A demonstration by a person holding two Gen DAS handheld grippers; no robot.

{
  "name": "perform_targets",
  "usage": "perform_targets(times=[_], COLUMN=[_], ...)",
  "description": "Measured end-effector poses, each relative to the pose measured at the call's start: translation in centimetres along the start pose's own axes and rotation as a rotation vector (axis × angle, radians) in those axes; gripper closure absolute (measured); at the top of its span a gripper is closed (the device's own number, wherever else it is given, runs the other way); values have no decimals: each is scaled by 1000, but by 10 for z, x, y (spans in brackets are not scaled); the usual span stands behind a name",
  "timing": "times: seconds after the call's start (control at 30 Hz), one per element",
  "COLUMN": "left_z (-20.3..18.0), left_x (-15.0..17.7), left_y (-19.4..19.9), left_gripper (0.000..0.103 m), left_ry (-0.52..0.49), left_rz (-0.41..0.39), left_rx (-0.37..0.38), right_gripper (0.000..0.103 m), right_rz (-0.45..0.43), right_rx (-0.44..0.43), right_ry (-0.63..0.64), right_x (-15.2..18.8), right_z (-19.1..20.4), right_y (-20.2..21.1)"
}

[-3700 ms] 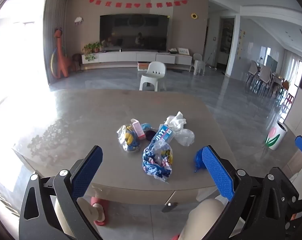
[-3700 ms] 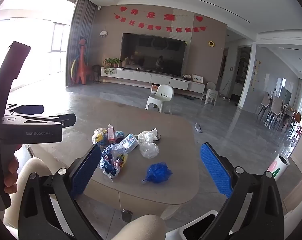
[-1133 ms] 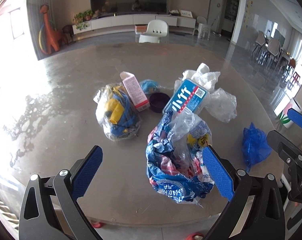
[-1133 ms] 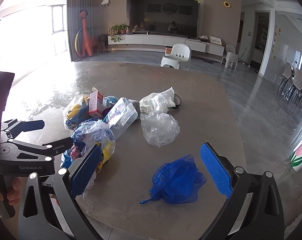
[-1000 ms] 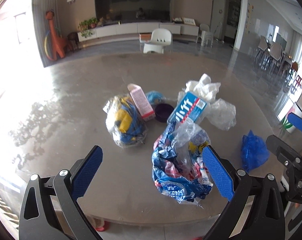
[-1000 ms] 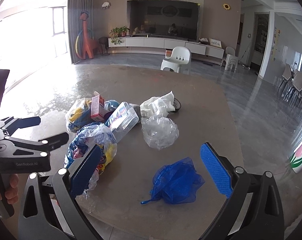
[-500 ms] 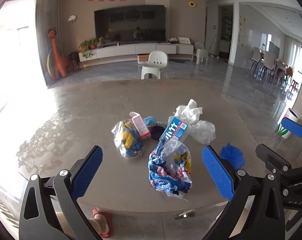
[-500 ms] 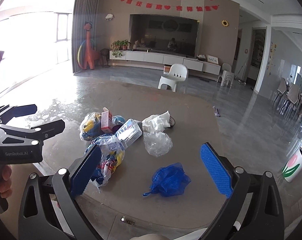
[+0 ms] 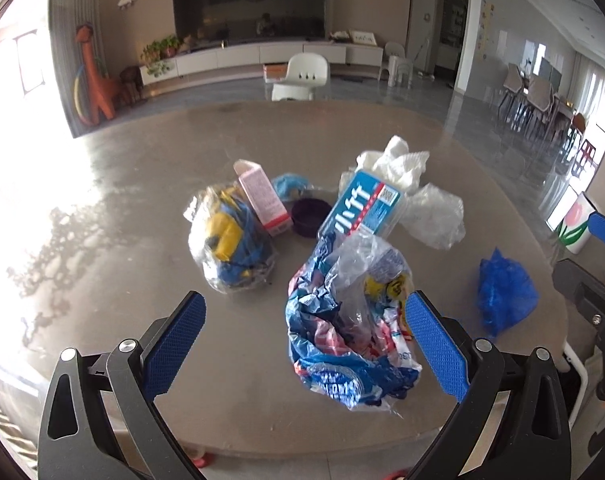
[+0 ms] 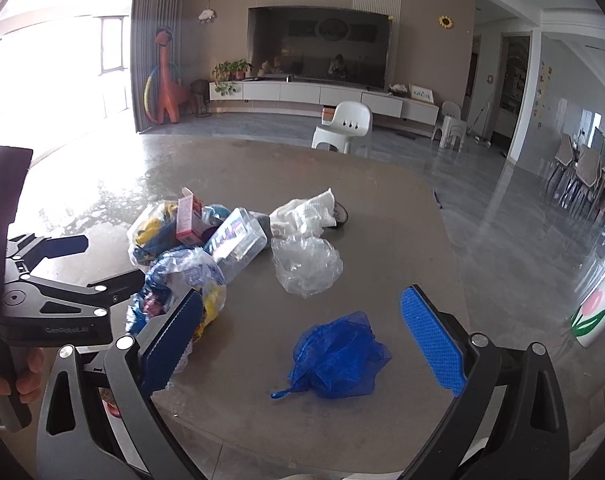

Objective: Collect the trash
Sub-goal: 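Grasp the blue-white snack wrapper with left tool while right tool grasps blue mesh bag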

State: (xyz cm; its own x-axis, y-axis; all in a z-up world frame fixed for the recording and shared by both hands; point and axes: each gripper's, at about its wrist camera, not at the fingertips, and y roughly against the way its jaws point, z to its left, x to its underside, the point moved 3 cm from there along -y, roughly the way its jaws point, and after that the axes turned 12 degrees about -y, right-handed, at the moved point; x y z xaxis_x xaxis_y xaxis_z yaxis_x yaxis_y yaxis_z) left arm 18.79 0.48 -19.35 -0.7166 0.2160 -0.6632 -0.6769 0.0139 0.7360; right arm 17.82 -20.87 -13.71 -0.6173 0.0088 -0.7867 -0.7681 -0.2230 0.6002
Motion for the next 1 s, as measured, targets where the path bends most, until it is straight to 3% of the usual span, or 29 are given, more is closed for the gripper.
perform_targets(times=[0.2, 0.33, 0.47, 0.6, 0.7, 0.87, 1.0], left_z=[-2, -7, -11, -13, -13, -14, -9], left_x=[6, 12, 17, 18, 14, 5, -1], left_y=[-29, -45, -54, -68, -62, -32, -14], left_gripper=[5, 6, 25, 47, 67, 72, 73], left_ry=[0, -8, 11, 7, 5, -21, 0], left_rz=[43, 74, 77, 123, 108, 42, 9], left_rx=[4, 76, 169, 187, 185, 136, 155], right_gripper=[4, 4, 4, 4, 4, 4, 4], right_rz=[41, 63, 81, 87, 86, 95, 106], right_rx=[-6, -1, 4, 8, 9, 11, 20], right_ry=[-15, -26, -45, -52, -57, -60, -62], right_x=[12, 19, 25, 25, 26, 30, 34], right_z=[-12, -17, -24, -29, -30, -35, -37], right_y=[-26, -39, -46, -47, -48, -50, -58])
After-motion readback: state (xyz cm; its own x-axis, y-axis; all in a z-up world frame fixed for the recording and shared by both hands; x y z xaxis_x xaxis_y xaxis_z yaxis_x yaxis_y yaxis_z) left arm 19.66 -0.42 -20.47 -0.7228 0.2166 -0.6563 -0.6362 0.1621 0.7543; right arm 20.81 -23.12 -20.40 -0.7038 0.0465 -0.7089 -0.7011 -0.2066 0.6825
